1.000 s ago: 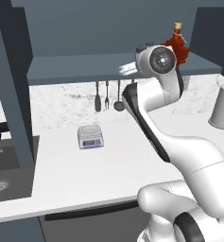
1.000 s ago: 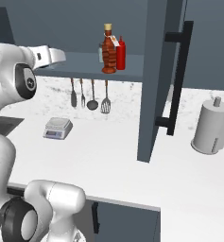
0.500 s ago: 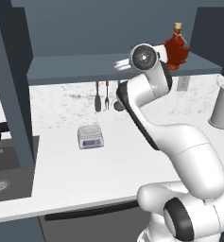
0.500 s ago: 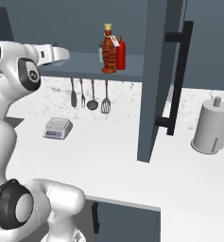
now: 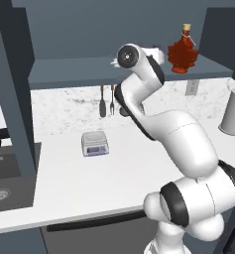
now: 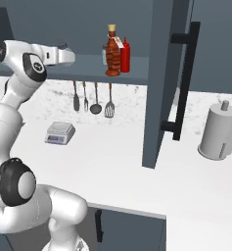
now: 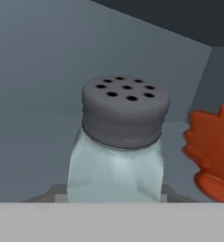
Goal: Put the shaker and condiment bottle from the counter next to their counterparts in the cabinet.
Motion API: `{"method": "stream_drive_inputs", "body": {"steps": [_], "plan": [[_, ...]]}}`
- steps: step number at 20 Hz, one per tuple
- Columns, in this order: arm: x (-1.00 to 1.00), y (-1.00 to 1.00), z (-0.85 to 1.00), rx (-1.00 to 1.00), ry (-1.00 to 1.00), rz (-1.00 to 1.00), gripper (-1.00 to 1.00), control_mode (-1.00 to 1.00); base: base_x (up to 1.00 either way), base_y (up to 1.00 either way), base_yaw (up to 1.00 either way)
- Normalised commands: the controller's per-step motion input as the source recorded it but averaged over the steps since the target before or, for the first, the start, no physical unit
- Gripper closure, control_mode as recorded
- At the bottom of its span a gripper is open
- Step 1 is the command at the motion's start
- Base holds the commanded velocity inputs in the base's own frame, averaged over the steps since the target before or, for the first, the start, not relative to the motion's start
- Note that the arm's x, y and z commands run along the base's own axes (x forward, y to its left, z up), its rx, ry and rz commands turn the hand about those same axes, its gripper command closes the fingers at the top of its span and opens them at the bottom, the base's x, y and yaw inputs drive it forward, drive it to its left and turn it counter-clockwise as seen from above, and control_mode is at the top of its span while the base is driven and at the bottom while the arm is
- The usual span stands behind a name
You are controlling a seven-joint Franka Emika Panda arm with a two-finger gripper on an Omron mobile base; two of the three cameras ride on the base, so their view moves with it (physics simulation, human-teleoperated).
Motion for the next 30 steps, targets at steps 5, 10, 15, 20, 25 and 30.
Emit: {"method": "stream_drive_inputs", "body": {"steps": [5, 10, 15, 20, 25, 30], "plan": [[0.5, 0.0, 0.02, 0.18, 0.04, -0.09, 1.0, -1.0, 0.0, 0.0, 0.0], [0.32, 0.0, 0.0, 0.09, 0.03, -0.16, 1.0, -1.0, 0.0, 0.0, 0.0], [0.2, 0.0, 0.0, 0.0, 0.0, -0.23, 1.0, -1.0, 0.0, 0.0, 0.0], [0.12, 0.0, 0.0, 0.01, -0.01, -0.2, 1.0, -1.0, 0.0, 0.0, 0.0], [0.09, 0.0, 0.0, 0.09, 0.0, -0.22, 1.0, -1.0, 0.0, 0.0, 0.0], [0.14, -0.02, 0.0, 0.08, 0.0, -0.21, 1.0, -1.0, 0.0, 0.0, 0.0]]}}
